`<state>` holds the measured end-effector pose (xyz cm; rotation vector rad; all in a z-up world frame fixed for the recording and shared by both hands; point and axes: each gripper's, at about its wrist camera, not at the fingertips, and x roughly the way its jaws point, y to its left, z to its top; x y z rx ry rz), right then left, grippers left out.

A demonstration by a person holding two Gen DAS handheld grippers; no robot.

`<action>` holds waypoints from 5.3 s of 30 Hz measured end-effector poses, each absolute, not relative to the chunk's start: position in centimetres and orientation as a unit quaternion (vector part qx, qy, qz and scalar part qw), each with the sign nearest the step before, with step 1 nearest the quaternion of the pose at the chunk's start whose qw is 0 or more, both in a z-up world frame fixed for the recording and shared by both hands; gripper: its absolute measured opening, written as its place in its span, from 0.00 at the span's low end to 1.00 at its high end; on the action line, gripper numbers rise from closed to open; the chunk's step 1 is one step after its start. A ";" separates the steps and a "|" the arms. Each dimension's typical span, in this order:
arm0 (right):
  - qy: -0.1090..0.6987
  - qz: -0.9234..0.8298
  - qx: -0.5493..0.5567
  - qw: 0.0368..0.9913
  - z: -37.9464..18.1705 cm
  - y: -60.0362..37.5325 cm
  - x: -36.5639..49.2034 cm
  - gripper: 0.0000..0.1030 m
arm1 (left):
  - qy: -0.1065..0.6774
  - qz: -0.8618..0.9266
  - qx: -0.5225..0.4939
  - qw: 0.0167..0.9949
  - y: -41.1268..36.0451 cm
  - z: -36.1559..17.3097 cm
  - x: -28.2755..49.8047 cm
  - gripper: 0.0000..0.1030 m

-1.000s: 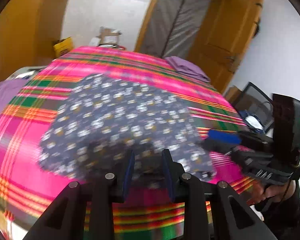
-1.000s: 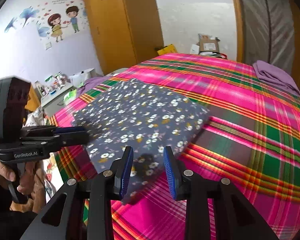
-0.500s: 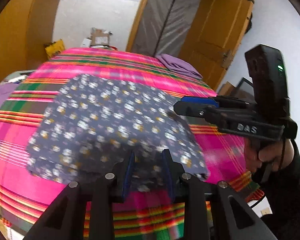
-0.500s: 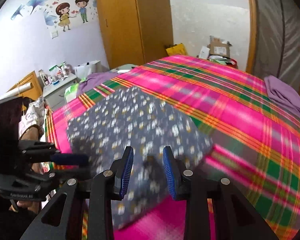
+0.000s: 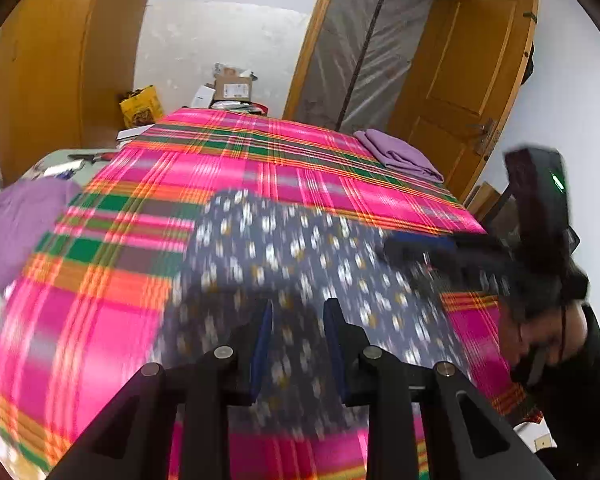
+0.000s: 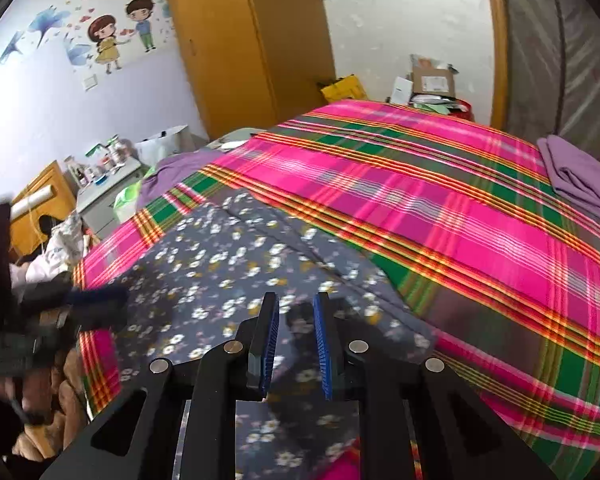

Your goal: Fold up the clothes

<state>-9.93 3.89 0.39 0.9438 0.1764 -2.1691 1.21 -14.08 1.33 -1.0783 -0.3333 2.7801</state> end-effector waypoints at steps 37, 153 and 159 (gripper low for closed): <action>0.120 -0.853 0.376 0.341 1.3 0.1 -11.2 0.17 | -0.113 0.906 -0.407 0.020 -17.0 0.4 -6.6 0.27; -0.222 -0.767 0.472 0.373 -4.4 10.9 -7.1 0.46 | -0.215 0.887 -0.405 0.044 -21.8 -3.3 2.9 0.33; -0.221 -0.771 0.470 0.370 -4.5 10.7 -7.4 0.46 | -0.222 0.886 -0.404 0.048 -22.0 -3.4 2.9 0.30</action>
